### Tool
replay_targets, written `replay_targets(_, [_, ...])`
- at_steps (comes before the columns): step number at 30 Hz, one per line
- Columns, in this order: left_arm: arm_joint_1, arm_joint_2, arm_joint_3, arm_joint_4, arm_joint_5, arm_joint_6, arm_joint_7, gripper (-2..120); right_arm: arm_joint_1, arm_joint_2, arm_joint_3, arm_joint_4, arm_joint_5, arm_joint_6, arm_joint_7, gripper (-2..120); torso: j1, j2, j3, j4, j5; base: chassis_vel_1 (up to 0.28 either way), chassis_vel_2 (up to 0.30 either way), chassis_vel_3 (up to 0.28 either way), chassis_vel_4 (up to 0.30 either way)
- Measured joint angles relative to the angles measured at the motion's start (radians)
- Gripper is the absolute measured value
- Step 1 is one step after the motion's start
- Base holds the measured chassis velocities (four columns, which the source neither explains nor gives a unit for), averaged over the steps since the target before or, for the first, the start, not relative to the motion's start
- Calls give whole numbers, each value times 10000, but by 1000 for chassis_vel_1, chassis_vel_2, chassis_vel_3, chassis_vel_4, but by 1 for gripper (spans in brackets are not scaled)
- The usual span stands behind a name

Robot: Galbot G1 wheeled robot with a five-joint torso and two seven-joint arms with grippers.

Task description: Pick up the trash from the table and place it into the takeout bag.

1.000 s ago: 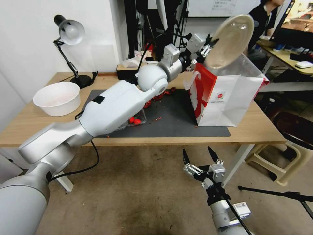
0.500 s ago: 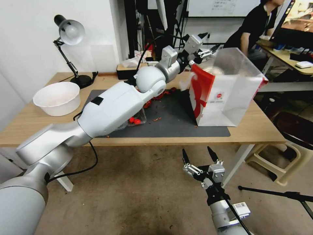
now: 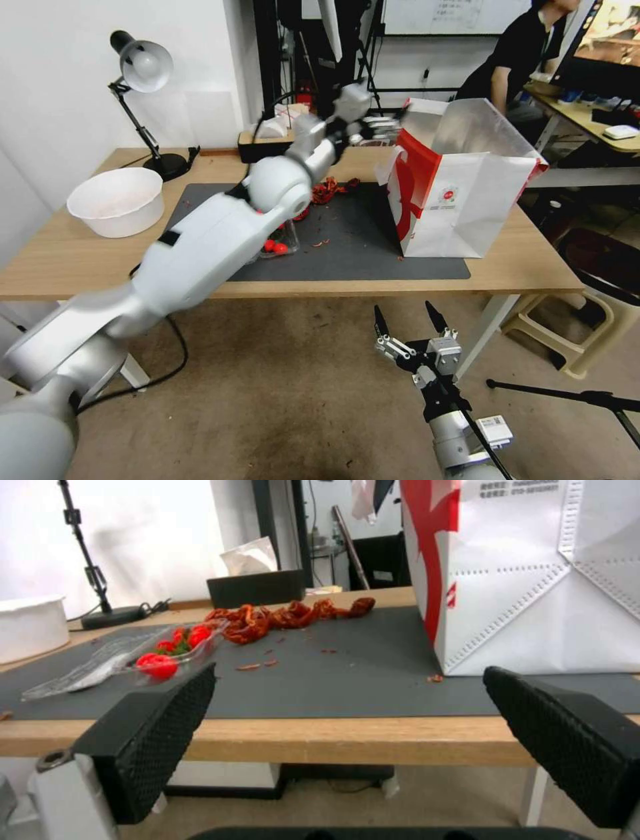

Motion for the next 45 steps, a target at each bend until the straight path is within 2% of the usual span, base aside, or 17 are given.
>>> replay_targets(1, [0,0,0,0,0,0,0,100,0,0,0,0,0,0,0,100,0,0,0,0,0,0,0,0,0])
replay_targets(2, [429,219,-278,-277,103,242,-375,100,2,-11,8,20,1,-3,7,100,0,0,-1,3,-1,0,0,0,0])
replay_targets(3, [1650,763,-962,-1014,153,731,-1211,100,-1,-39,14,100,10,-33,40,100,0,0,-1,3,2,0,0,0,0])
replay_targets(4, [2482,1114,-1455,-1400,271,822,-1421,100,-24,-61,22,188,22,-56,67,100,0,0,0,2,-2,0,0,0,0])
replay_targets(5, [2482,1114,-1455,-1400,271,822,-1421,100,-24,-61,22,188,22,-56,67,100,0,0,0,2,-2,0,0,0,0])
replay_targets(8, [3689,1570,-2236,-1985,400,834,-1600,100,-89,-101,75,318,35,-72,90,100,0,2,-2,2,7,0,0,0,0])
replay_targets(11, [5492,1883,-3361,-2372,804,170,-1859,100,-227,-75,91,382,-11,-12,84,100,0,2,-1,-3,4,0,0,0,0])
replay_targets(12, [5492,1883,-3361,-2372,804,170,-1859,100,-227,-75,91,382,-11,-12,84,100,0,2,-1,-3,4,0,0,0,0])
replay_targets(15, [7032,1882,-4277,-2744,1288,-363,-2329,100,-355,7,68,477,-46,44,94,100,0,3,-2,-3,6,0,0,0,0])
replay_targets(17, [7445,1837,-4490,-2831,1421,-551,-2442,100,-369,17,68,505,-43,47,112,100,-1,3,-2,-4,6,0,0,0,0])
replay_targets(19, [8841,1593,-5190,-3131,1694,-844,-2618,100,-398,29,90,606,-41,57,156,100,-1,2,-2,0,4,0,0,0,0])
replay_targets(20, [8841,1593,-5190,-3131,1694,-844,-2618,100,-398,29,90,606,-41,57,156,100,-1,2,-2,0,4,0,0,0,0])
replay_targets(23, [10531,1171,-5981,-3480,2067,-1454,-2667,100,-387,20,136,639,-40,58,306,100,-2,2,-2,-1,5,0,0,0,0])
replay_targets(24, [10531,1171,-5981,-3480,2067,-1454,-2667,100,-387,20,136,639,-40,58,306,100,-2,2,-2,-1,5,0,0,0,0])
replay_targets(26, [11556,882,-6520,-3759,2214,-1876,-2403,100,-332,43,196,493,-72,77,402,100,-1,2,-1,-1,4,0,0,0,0])
replay_targets(33, [13574,640,-7276,-4232,2637,-3076,-2178,100,-194,91,294,216,-73,129,529,100,-2,1,-1,3,6,0,0,0,0])
replay_targets(45, [14108,394,-7186,-4274,2695,-3442,-1940,100,-240,432,546,197,-85,311,285,100,-1,1,0,-1,4,0,0,0,0])
